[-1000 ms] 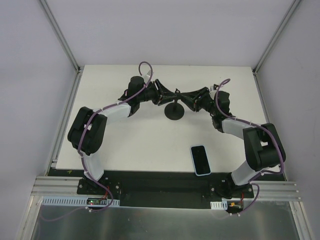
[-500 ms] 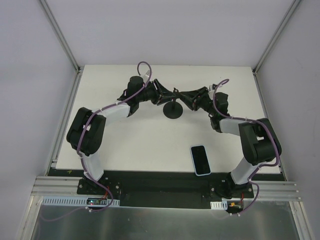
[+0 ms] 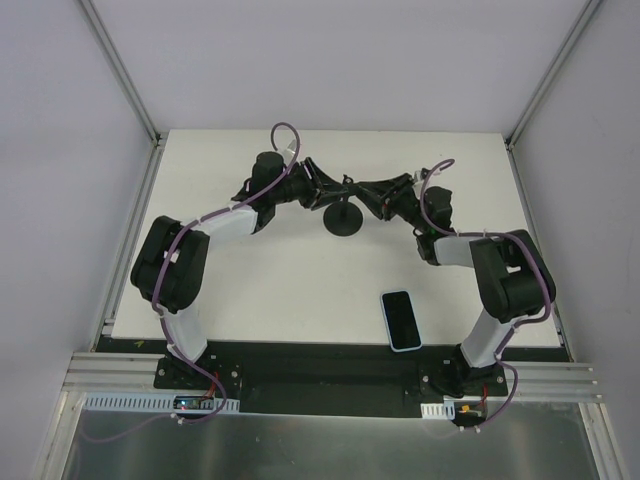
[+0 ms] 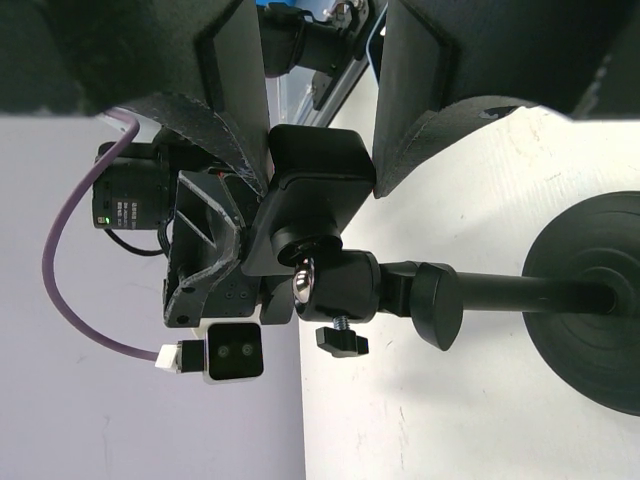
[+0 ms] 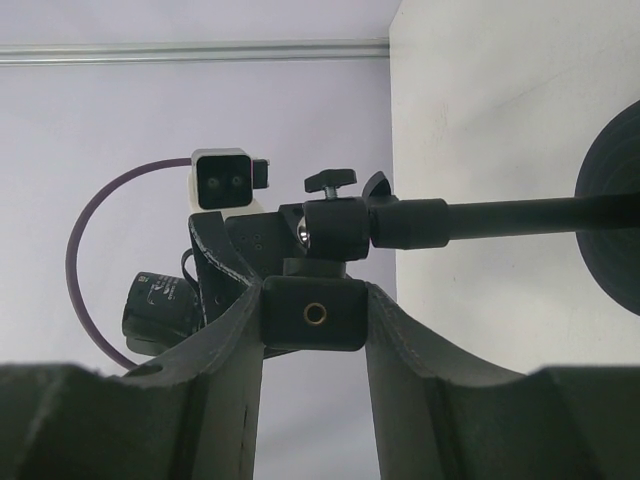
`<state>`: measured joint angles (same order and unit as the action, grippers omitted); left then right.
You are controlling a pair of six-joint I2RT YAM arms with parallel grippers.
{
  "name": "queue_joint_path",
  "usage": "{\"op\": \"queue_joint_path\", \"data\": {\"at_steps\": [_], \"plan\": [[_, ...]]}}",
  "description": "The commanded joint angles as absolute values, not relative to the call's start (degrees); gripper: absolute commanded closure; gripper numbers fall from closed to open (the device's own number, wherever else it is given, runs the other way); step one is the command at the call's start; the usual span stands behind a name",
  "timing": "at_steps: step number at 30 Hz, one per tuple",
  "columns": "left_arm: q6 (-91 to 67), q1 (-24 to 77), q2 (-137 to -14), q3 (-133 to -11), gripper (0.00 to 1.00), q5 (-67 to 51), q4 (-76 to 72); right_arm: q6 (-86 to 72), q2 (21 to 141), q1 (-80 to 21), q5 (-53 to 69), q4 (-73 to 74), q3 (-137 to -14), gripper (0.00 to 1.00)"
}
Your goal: Place the phone on the phone stand
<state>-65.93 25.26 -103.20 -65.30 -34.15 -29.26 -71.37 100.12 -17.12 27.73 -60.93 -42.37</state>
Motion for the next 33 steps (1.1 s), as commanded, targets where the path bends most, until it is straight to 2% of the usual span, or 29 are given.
{"op": "queue_joint_path", "data": {"at_steps": [1,2,3,4,7,8,9,10,13,16,17,19,20,22,23,26,28,33], "plan": [[-65.65,23.99,-100.29,-64.43,0.75,-35.33,-29.35,-62.70,103.80,-17.23,29.17,-48.00,-44.02,0.74],[-65.65,23.91,-100.02,-63.55,0.66,-35.16,-29.79,-61.10,103.36,-17.05,30.57,-45.47,-46.21,0.65],[-65.65,23.82,-99.67,-63.11,0.48,-34.90,-29.88,-59.69,102.40,-16.96,31.11,-44.13,-46.93,0.57],[-65.39,23.47,-99.06,-62.76,0.43,-34.89,-29.80,-56.72,101.70,-16.70,31.55,-42.47,-47.80,0.42],[-64.34,22.59,-97.39,-61.09,0.29,-34.72,-29.79,-52.31,98.98,-16.52,32.17,-35.35,-50.09,0.21],[-64.07,22.24,-97.03,-60.39,0.22,-34.80,-29.45,-50.03,98.62,-16.52,33.39,-32.29,-50.79,0.13],[-63.90,21.98,-96.51,-60.03,0.15,-34.80,-29.27,-49.49,97.40,-16.44,33.92,-31.82,-51.15,0.10],[-63.46,21.71,-95.72,-59.77,0.01,-35.07,-29.09,-49.40,96.43,-16.09,34.19,-31.90,-50.72,0.04],[-62.23,20.40,-93.00,-58.36,0.01,-36.12,-28.48,-46.77,91.25,-14.86,35.15,-31.21,-48.08,0.04],[-57.51,19.25,-89.05,-57.74,0.01,-37.17,-25.33,-35.55,85.01,-13.80,37.26,-20.70,-48.51,0.04],[-55.57,19.16,-88.08,-58.79,0.01,-37.70,-23.66,-31.33,83.42,-13.80,36.48,-9.95,-49.04,0.04],[-48.83,19.07,-85.36,-60.20,0.01,-37.71,-17.33,-17.71,78.33,-14.15,33.94,0.04,-50.53,0.04],[-46.87,19.07,-84.56,-61.51,0.01,-37.79,-15.66,-14.19,76.57,-14.32,29.49,10.44,-51.06,0.04],[-41.69,18.99,-82.80,-63.27,0.01,-38.58,-11.62,-5.47,72.70,-14.85,24.29,19.82,-53.42,0.04],[-40.36,19.07,-82.45,-63.89,0.01,-39.28,-10.30,-3.71,71.82,-15.29,16.51,29.61,-54.66,0.04],[-35.61,19.07,-82.26,-66.53,0.01,-44.46,-6.34,-2.90,72.50,-17.66,4.78,48.43,-59.66,0.04],[-32.70,19.51,-83.31,-68.45,0.01,-47.63,-3.45,-3.69,74.00,-19.85,4.31,55.51,-59.68,0.04],[-32.43,20.21,-84.29,-68.82,0.01,-50.01,-2.37,-7.20,71.64,-24.96,6.58,54.85,-50.31,0.04]]}}
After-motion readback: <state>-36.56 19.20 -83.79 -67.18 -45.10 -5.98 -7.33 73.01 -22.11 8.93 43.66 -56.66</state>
